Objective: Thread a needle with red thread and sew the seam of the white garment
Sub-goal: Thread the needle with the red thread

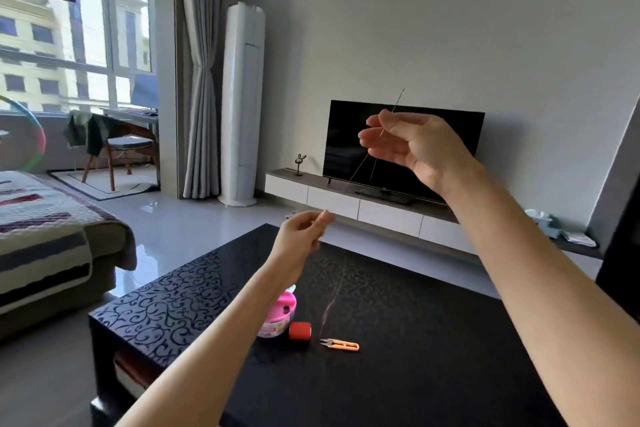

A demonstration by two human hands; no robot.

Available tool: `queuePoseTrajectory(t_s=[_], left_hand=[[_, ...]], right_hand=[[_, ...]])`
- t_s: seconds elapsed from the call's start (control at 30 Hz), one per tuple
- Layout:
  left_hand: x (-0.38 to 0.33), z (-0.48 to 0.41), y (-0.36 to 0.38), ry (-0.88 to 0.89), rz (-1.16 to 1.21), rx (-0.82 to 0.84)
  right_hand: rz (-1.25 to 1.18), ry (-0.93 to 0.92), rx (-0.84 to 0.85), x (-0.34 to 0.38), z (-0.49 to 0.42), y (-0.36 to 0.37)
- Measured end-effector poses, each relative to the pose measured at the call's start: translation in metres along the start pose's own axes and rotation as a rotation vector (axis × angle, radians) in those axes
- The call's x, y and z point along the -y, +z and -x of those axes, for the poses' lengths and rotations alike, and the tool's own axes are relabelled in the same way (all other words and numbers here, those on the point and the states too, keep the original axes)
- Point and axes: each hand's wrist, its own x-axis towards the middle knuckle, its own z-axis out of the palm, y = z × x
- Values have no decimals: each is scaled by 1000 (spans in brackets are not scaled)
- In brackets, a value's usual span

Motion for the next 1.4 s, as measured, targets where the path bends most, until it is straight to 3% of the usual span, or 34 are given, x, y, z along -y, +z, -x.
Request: queuePoseTrajectory(t_s=[0.27, 0.67, 1.1, 1.4], left_hand=[[45, -5, 9, -86, 57, -60], [78, 27, 64, -210, 168, 115], [155, 36, -12, -446, -112, -304], [185, 52, -78, -492, -297, -440]], right_hand=[[-95, -8, -14, 28, -16, -11], [-137, -19, -32, 32, -20, -19], [-217, 40, -177, 12, -13, -79], [-213, 156, -318, -35, -5, -118]])
